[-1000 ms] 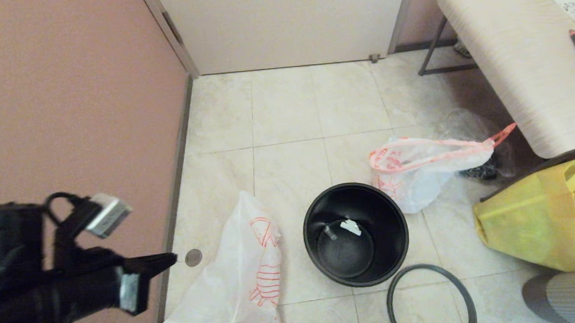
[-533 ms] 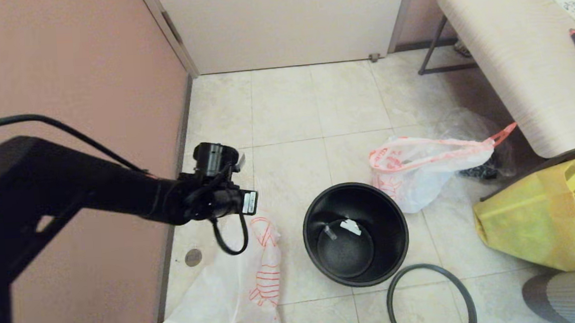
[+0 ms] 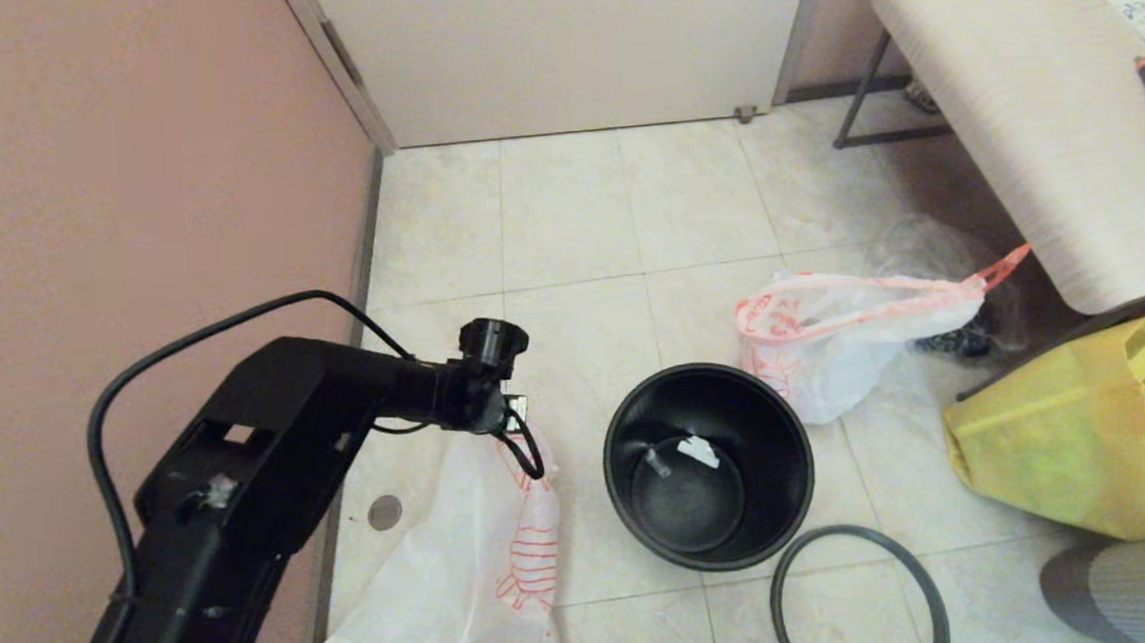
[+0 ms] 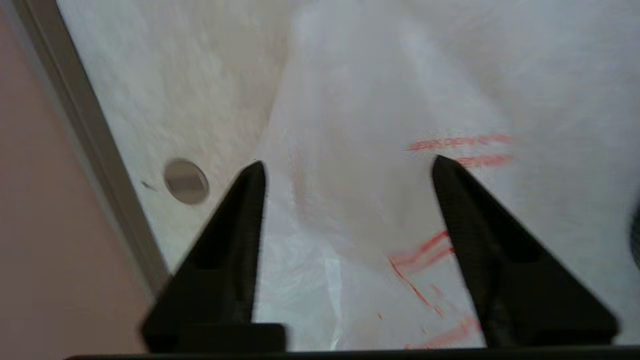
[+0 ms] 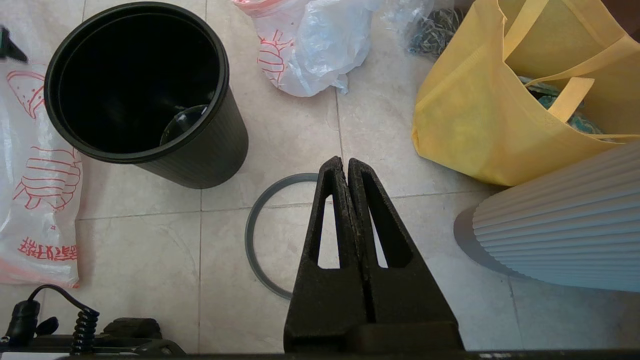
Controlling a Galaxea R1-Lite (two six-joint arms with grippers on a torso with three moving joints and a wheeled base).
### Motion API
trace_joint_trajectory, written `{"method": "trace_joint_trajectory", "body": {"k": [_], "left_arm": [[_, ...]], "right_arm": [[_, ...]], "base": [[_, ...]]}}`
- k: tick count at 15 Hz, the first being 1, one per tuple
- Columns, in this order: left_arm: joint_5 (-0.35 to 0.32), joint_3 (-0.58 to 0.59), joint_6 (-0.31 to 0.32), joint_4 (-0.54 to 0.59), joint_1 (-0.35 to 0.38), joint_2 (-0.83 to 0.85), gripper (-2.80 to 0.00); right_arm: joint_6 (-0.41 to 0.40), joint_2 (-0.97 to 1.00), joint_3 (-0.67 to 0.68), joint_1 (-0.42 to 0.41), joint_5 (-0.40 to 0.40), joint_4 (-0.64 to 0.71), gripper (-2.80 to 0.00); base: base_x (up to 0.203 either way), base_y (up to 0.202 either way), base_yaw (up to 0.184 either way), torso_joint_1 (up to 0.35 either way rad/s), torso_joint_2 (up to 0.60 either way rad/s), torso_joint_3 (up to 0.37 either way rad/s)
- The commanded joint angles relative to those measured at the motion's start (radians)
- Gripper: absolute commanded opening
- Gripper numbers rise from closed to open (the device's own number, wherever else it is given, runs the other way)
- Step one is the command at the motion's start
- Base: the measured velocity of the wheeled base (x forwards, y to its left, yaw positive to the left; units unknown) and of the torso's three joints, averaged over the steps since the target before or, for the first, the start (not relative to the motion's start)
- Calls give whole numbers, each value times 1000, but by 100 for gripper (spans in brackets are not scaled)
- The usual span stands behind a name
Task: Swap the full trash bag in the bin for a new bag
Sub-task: Pick up a new trash bag
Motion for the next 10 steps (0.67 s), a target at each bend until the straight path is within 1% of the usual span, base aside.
{"method": "trace_joint_trajectory", "body": {"k": [1,2,4,5,6,8,9,10], "left_arm": [[5,-11,-45,-5,14,53,0],[6,-8,-84,-13,17,55,0],[-5,-23,-83,-42,24,85,0],[-37,-25,-79,-71,24,103,0],[-80,-24,-63,-108,22,121,0],[-91,-45,-12,-140,28,175,0],[-79,-63,18,-158,36,199,-31],[-74,-82,28,-166,39,215,-280]], "right_arm": [[0,1,0,0,0,0,-280],[0,0,-1,-1,0,0,-280],[0,0,-1,-1,0,0,-280],[0,0,0,1,0,0,-280],[0,0,0,0,0,0,-280],[0,0,0,0,0,0,-280],[0,0,0,1,0,0,-280],[0,0,-1,-1,0,0,-280]], "base": [[0,0,0,0,0,0],[0,0,0,0,0,0],[0,0,0,0,0,0],[0,0,0,0,0,0],[0,0,0,0,0,0],[0,0,0,0,0,0],[0,0,0,0,0,0],[0,0,0,0,0,0]]}}
